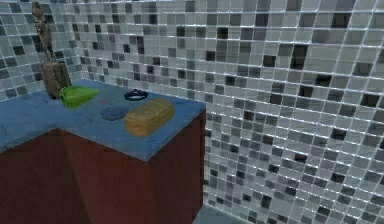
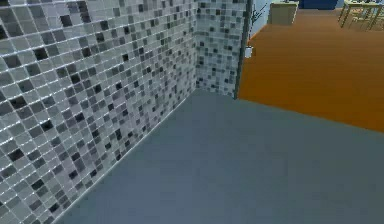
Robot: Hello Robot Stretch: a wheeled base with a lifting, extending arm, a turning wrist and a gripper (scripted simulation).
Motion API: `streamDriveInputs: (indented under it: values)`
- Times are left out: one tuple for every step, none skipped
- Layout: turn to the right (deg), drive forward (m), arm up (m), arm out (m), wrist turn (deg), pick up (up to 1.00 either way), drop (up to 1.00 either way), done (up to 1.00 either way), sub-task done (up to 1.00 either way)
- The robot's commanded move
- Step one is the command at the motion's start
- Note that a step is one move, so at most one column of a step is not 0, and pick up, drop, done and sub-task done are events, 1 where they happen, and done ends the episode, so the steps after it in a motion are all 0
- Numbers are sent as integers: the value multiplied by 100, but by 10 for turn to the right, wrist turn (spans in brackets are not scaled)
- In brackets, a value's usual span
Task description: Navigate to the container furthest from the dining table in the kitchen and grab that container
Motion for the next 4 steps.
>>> streamDriveInputs:
  values:
    - [90, 0, 0, 0, 0, 0, 0, 0, 0]
    - [0, 35, 0, 0, 0, 0, 0, 0, 0]
    - [-450, 0, 0, 0, 0, 0, 0, 0, 0]
    - [-450, 0, 0, 0, 0, 0, 0, 0, 0]
